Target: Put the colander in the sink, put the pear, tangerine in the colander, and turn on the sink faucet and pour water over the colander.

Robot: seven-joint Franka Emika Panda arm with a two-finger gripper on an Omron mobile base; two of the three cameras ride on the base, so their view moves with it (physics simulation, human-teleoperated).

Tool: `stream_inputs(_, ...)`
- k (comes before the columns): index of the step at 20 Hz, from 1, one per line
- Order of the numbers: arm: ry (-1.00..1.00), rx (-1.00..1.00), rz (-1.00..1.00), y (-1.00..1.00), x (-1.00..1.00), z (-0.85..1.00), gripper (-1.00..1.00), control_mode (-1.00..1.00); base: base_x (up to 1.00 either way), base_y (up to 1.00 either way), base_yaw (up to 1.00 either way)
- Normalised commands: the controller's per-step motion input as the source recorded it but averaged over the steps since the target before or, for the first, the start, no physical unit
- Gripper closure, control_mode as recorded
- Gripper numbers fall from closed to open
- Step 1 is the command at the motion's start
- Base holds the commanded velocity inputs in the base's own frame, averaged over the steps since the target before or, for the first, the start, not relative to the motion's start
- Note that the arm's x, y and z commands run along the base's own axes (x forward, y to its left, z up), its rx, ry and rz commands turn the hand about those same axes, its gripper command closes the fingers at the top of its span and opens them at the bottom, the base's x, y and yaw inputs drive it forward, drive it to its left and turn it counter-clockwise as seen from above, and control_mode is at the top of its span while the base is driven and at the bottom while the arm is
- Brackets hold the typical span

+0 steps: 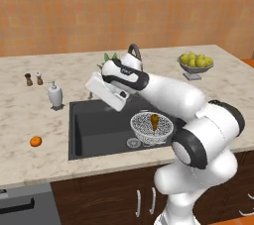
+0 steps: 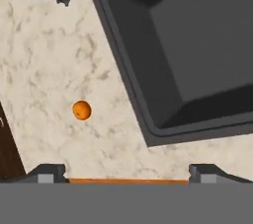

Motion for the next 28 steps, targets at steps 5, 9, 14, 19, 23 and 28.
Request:
stream_inputs(5,-0.22,-0.20,0.28,1.00,0.00,-0.39,-1.00,-1.00,0.00,0.00,0.00)
stream_inputs(9,-0.18,-0.14,0.22,1.00,0.00,-0.44,-1.00,-1.00,0.00,0.00,0.00)
stream_inputs(14,-0.11,-0.09,0.13,0.93,0.04,-0.57,-1.00,-1.00,0.00,0.00,0.00)
stream_inputs(19,-0.01,-0.03,0.07,0.78,0.14,-0.32,-1.00,-1.00,0.00,0.00,0.00)
stream_inputs(23,0.00,-0.10,0.02,0.65,0.22,-0.25,-1.00,-1.00,0.00,0.00,0.00)
stream_inputs(28,0.00,-0.18,0.00,0.55,0.34,-0.31,-1.00,-1.00,0.00,0.00,0.00)
